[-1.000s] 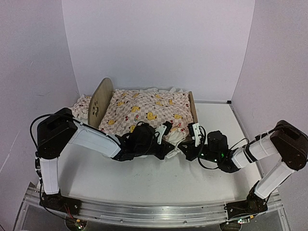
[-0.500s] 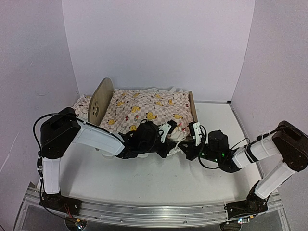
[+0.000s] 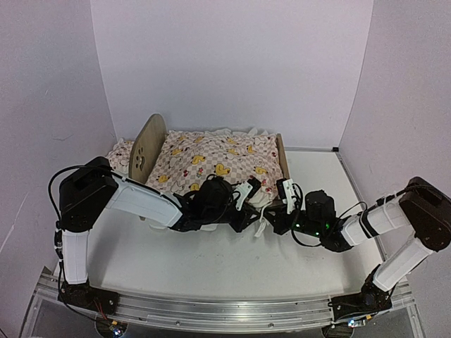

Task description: Set up the pet bed

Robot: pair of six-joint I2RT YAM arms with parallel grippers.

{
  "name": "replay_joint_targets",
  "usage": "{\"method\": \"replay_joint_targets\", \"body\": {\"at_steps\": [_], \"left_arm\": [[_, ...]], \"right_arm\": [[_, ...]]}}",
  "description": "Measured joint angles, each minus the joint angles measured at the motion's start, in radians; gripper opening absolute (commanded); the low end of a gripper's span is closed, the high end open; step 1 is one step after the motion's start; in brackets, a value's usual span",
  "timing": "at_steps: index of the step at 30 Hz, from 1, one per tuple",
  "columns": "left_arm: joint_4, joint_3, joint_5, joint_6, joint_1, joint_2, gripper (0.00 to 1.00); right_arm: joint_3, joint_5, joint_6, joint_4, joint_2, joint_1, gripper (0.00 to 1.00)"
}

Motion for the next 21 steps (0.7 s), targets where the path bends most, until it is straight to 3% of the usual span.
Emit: {"method": "replay_joint_targets", "body": {"at_steps": [7,15,21], "left_arm": [[0.0,0.027,0.043,0.018,0.0,0.008,0.29],[-0.001,0.057,0.068,0.026,-0.002,0.036,0.21],[0.0,0.058,0.103,0.037,-0.002,0.042,0.29]], "right_arm": [[0.0,-0.02,-0.016,-0.013,0.0,-0.006,0.0],[-0.01,-0.022,-0.024,-0.028,-0.005,-0.015,0.0],[-0.024,-0.035,-0.029,-0.043,-0.024,-0.017,0.0]]}}
